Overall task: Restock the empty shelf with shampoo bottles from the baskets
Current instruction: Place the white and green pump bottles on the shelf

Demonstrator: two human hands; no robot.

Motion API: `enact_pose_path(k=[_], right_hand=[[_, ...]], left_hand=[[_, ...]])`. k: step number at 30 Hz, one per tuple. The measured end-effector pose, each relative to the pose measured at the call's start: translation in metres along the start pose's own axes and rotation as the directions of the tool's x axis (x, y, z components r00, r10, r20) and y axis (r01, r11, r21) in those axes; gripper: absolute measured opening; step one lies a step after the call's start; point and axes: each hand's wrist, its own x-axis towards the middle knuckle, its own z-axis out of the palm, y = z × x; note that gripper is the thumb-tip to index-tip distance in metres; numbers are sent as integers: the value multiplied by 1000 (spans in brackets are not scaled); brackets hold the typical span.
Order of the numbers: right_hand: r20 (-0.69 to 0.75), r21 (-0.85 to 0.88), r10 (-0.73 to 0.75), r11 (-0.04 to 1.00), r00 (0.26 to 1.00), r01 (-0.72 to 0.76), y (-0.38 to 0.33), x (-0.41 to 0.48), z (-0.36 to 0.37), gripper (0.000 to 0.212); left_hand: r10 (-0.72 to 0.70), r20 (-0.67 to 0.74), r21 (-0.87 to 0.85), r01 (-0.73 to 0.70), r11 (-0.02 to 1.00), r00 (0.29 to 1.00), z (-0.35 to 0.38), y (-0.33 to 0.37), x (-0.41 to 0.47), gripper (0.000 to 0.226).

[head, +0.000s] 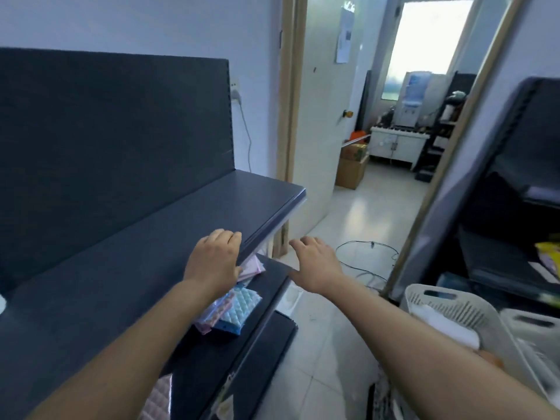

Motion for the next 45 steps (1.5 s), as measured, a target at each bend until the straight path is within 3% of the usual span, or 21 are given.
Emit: enact_pose_path(k=[3, 8, 20, 26, 30, 34, 41, 45], right_hand=[[19, -15, 123, 992, 992, -123, 31, -13, 0, 53], [20, -16, 313, 950, 950, -313, 77, -40, 3, 53], [76, 3, 665, 745, 743, -667, 190, -130, 27, 48], [132, -26, 721, 688, 680, -725, 255, -153, 49, 56], [185, -78, 720, 690, 670, -720, 297, -164, 68, 51], [218, -1, 714, 681, 665, -732, 328, -171, 89, 59], [406, 210, 740, 496, 536, -843, 368, -169, 130, 44], [505, 306, 730, 348, 461, -886, 387, -160, 155, 53]], left_hand=[[114, 3, -36, -114, 993, 994, 10, 27, 20, 52], [305, 26, -115, -300, 947, 952, 28, 77, 48, 52], [571, 122, -234, -536, 811, 812, 84, 220, 81, 53], [624, 173, -256, -577, 775, 762, 118, 298, 97, 57], [646, 235, -284, -584, 760, 727, 145, 347, 109, 48], [675, 293, -294, -608, 737, 677, 171, 387, 117, 43], [736, 382, -286, -686, 669, 558, 216, 441, 145, 36], [771, 434, -258, -756, 602, 465, 248, 468, 169, 36]])
